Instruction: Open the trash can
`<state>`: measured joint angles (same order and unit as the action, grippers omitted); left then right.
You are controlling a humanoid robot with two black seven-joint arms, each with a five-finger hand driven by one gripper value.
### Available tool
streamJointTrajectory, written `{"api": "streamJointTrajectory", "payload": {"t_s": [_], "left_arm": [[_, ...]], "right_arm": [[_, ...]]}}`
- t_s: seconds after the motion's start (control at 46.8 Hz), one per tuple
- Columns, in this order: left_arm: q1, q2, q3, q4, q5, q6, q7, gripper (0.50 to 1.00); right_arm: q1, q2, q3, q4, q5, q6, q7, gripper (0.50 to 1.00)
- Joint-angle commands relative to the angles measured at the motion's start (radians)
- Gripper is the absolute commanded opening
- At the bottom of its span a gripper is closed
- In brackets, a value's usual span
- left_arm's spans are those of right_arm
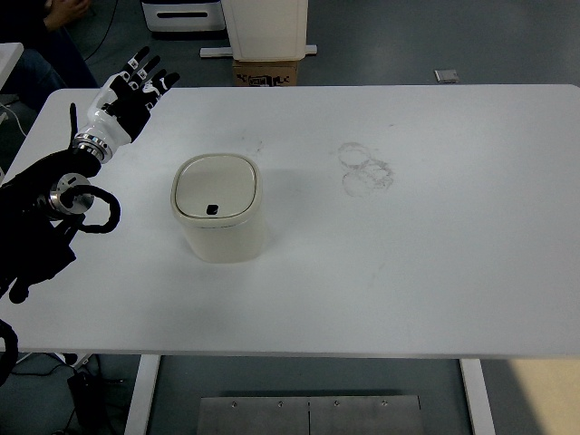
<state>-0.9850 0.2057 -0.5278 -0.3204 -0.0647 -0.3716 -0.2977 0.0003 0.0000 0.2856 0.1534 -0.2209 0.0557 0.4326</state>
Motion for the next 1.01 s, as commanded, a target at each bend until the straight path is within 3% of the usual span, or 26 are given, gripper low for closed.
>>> {"api": "streamJointTrajectory", "payload": {"t_s": [0.0, 0.984], "left_arm": [[0.000, 0.001, 0.000, 0.001, 0.002, 0.000, -0.003, 1.000], [-0.011, -0.006, 0.000, -0.006, 0.000, 0.005, 0.009, 1.000]], "right_arm": [[0.000, 0.000, 0.000, 0.000, 0.000, 0.000, 0.000, 0.991], [0.000, 0.000, 0.000, 0.000, 0.000, 0.000, 0.000, 0.991]]}}
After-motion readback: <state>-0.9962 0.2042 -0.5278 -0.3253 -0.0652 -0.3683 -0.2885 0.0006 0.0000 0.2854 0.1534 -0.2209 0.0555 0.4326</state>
